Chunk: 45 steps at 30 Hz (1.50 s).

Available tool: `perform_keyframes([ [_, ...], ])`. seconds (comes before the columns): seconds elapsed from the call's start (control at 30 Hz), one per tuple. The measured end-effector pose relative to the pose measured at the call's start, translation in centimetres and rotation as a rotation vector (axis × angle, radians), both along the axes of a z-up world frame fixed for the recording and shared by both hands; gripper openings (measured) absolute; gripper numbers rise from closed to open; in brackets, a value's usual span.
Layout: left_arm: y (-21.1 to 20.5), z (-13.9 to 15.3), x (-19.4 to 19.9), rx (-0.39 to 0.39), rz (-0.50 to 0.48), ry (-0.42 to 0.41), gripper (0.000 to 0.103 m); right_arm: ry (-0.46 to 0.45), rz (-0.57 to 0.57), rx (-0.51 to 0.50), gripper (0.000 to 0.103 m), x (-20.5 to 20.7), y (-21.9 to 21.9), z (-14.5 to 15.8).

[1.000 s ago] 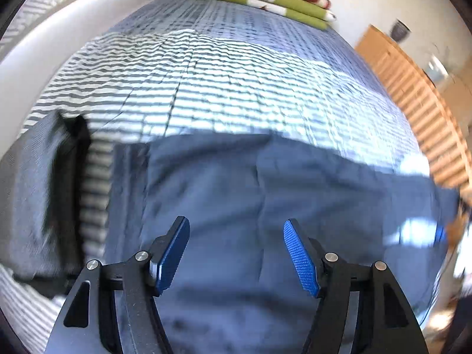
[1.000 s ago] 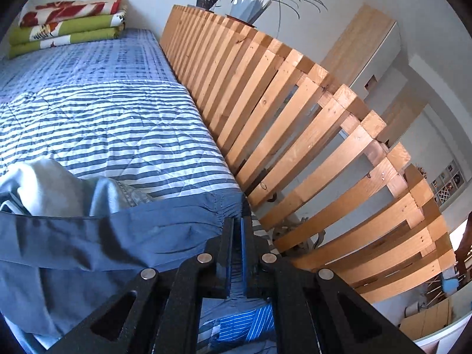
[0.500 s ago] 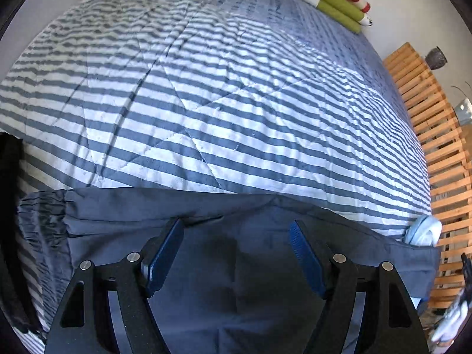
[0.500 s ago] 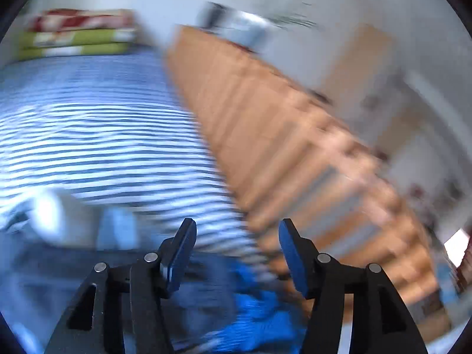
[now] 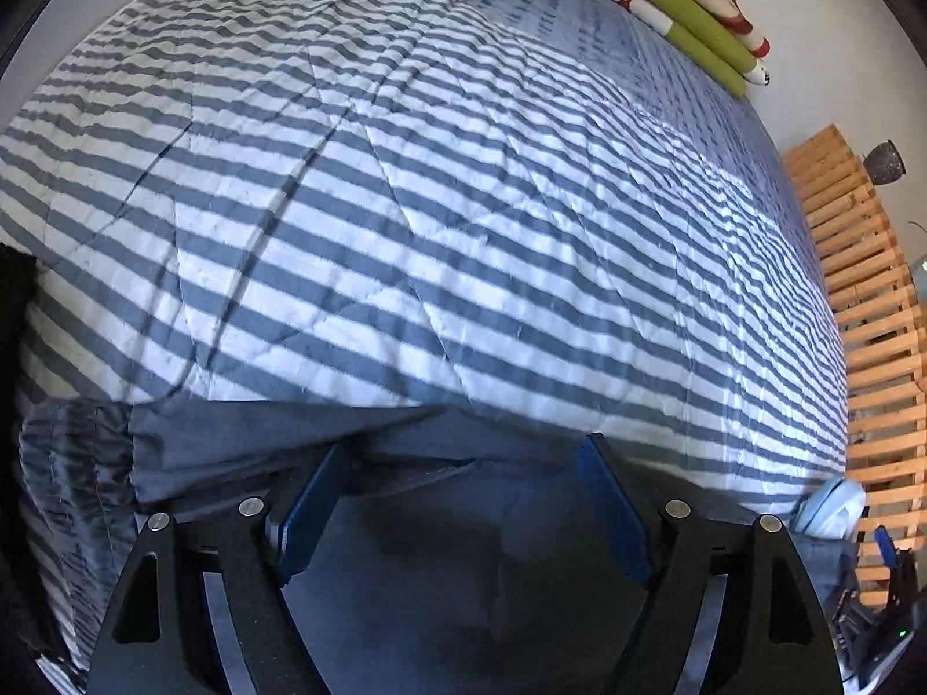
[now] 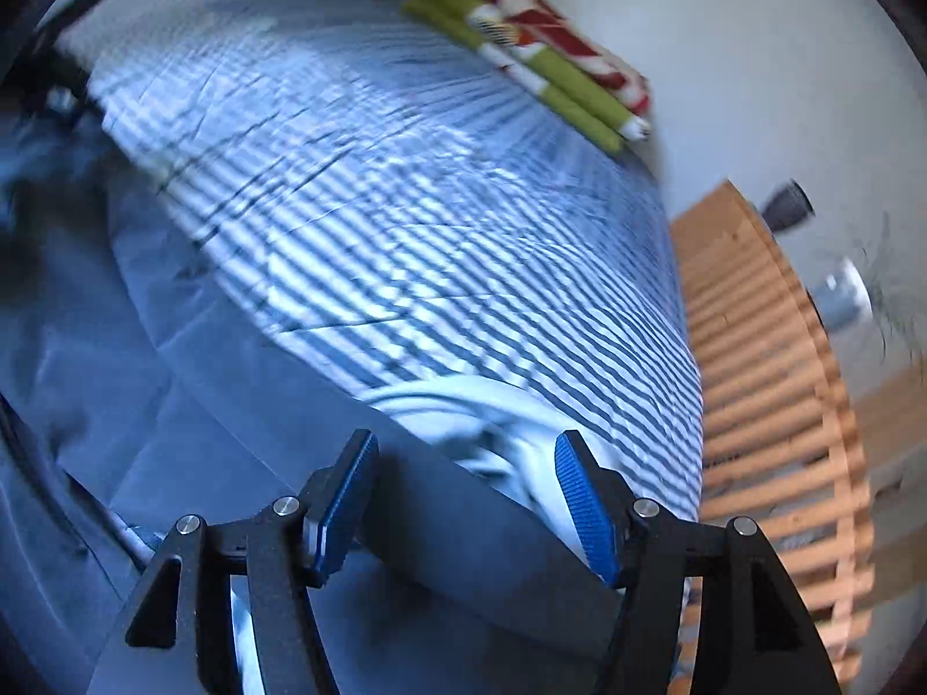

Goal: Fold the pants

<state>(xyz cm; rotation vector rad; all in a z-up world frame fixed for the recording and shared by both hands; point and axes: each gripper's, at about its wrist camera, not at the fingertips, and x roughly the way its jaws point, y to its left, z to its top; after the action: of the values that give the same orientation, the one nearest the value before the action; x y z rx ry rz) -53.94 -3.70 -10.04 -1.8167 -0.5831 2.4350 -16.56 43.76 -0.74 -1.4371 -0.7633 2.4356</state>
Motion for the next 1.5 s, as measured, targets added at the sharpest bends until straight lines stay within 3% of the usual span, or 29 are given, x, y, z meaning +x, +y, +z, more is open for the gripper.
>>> perform_keyframes([
  [0.17, 0.9, -1.4, -0.8, -0.067, -0.034, -0.022, 0.081, -0.036, -0.002, 0.049, 0.058, -0.9, -0.4, -1.8],
  [0.23, 1.0, -1.8, -0.9, -0.089, -0.03, -0.026, 0.067, -0.044, -0.009, 0.04, 0.057, -1.1, -0.1, -1.9],
  [0.27, 1.0, -1.9, -0.9, -0.097, -0.028, -0.025, 0.048, -0.045, -0.013, 0.036, 0.052, -1.1, 0.0, -1.9],
  [0.3, 1.0, -2.0, -0.9, -0.12, -0.029, -0.02, 0.031, -0.05, -0.022, 0.04, 0.036, -1.1, 0.2, -2.1],
  [0.33, 1.0, -2.0, -0.8, -0.139, -0.03, -0.011, 0.024, -0.055, -0.036, 0.051, 0.027, -1.2, 0.3, -2.3],
  [0.37, 1.0, -2.0, -0.8, -0.133, -0.039, -0.004, 0.01, -0.061, -0.048, 0.056, 0.01, -1.2, 0.5, -2.4],
  [0.43, 1.1, -1.8, -0.6, -0.135, -0.054, 0.01, 0.0, -0.057, -0.06, 0.072, 0.0, -1.1, 0.6, -2.7],
  [0.5, 1.3, -1.4, -0.4, -0.152, -0.065, 0.033, 0.0, -0.023, -0.063, 0.121, 0.0, -1.0, 0.4, -2.9],
  [0.7, 0.5, 0.1, 0.3, -0.139, -0.059, 0.075, 0.0, 0.053, -0.123, 0.091, 0.0, -0.6, 1.6, -1.1],
  [0.77, -0.4, -0.1, 0.2, -0.058, -0.051, 0.048, 0.002, 0.031, -0.158, 0.069, 0.0, -0.6, 2.2, -0.7],
  [0.83, -0.8, 0.4, 0.7, -0.041, -0.057, 0.019, 0.025, 0.041, -0.18, 0.04, 0.012, 0.1, 2.4, 0.2],
  [0.87, -1.1, 1.3, 1.5, -0.057, -0.068, 0.047, 0.039, 0.058, -0.187, 0.0, 0.028, 1.2, 2.4, 1.2],
  [0.9, -1.3, 2.4, 2.7, -0.075, -0.084, 0.089, 0.041, 0.074, -0.192, -0.02, 0.039, 2.2, 2.4, 1.8],
  [1.03, -3.8, 6.3, 8.9, -0.11, -0.148, 0.164, 0.042, 0.118, -0.185, -0.098, 0.04, 8.9, 1.5, 4.8],
  [1.23, -13.0, 9.9, 21.5, -0.022, -0.059, 0.206, 0.056, 0.177, -0.356, -0.216, 0.04, 19.8, 1.4, 5.8],
  [1.4, -19.1, 7.9, 30.2, 0.044, 0.052, 0.159, 0.062, 0.185, -0.602, -0.411, 0.04, 28.9, 3.1, 3.5],
  [1.5, -20.4, 4.7, 33.6, 0.109, 0.093, 0.097, 0.063, 0.174, -0.712, -0.443, 0.04, 32.7, 3.4, 1.9],
])
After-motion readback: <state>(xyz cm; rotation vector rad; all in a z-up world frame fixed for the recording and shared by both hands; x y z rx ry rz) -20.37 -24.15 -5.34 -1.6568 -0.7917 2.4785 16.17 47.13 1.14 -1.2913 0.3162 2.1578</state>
